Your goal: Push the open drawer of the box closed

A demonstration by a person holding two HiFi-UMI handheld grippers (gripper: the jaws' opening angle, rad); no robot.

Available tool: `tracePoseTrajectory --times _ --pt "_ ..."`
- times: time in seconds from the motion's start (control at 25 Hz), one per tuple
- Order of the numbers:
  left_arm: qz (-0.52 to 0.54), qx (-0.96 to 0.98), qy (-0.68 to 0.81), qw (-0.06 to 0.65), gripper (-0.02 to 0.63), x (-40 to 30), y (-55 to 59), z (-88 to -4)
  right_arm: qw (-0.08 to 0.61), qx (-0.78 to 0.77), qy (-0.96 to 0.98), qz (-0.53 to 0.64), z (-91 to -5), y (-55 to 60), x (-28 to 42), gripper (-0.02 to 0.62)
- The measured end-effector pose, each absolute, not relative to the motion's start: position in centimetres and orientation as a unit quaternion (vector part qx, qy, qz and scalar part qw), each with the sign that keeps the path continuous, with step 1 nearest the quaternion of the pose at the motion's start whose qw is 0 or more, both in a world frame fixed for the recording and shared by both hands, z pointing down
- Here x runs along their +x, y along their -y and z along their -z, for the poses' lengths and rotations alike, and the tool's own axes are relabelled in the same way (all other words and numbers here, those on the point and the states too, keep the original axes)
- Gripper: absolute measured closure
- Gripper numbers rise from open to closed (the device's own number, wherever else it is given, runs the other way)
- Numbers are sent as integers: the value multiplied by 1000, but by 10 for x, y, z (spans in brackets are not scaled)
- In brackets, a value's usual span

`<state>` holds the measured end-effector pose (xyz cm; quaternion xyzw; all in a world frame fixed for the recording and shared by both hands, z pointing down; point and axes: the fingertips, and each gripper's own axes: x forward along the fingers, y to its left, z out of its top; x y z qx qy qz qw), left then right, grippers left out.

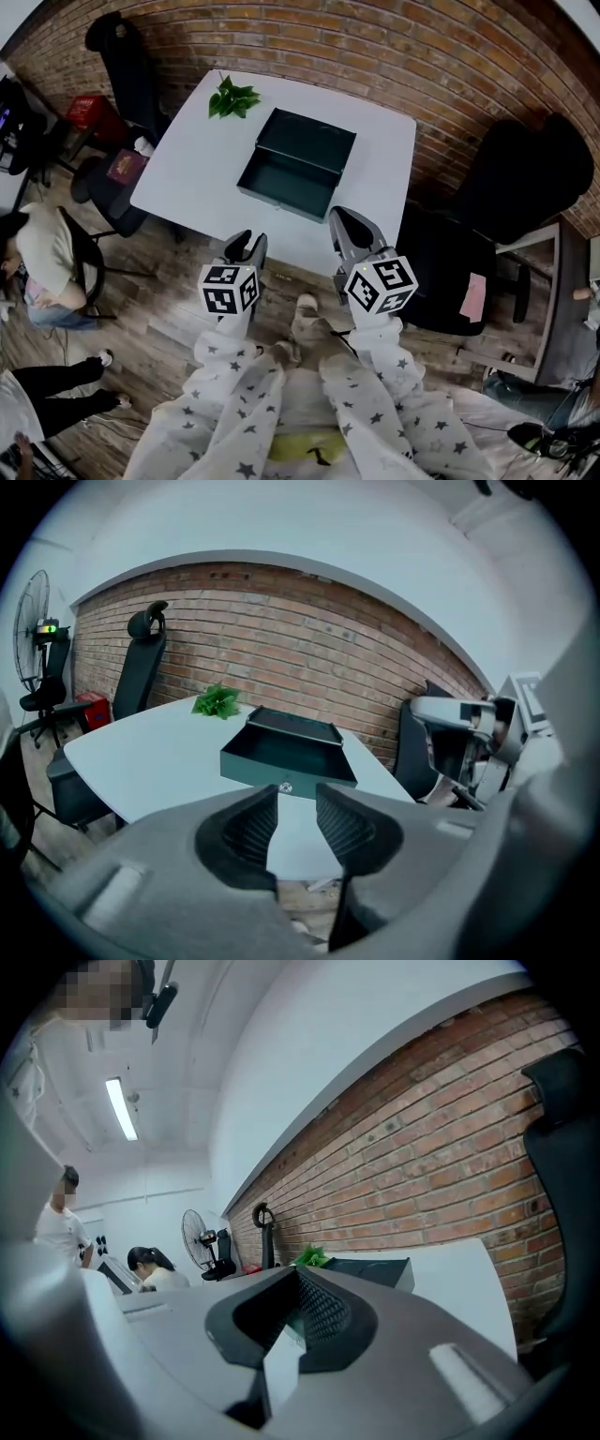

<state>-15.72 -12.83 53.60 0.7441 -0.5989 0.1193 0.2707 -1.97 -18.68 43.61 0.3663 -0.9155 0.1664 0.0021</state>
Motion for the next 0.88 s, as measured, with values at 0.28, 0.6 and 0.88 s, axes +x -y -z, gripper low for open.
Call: tracePoseTrajectory --times 0.28,0.6,0.88 --pt "-150 732 595 296 486 -151 160 -568 11 348 919 -184 -455 217 -27 588" --pt "-194 731 575 313 486 -142 188 -601 19 343 917 -200 -472 235 -30 588" --pt "-221 724 562 333 485 -145 201 -625 16 367 905 -216 -477 251 -26 588"
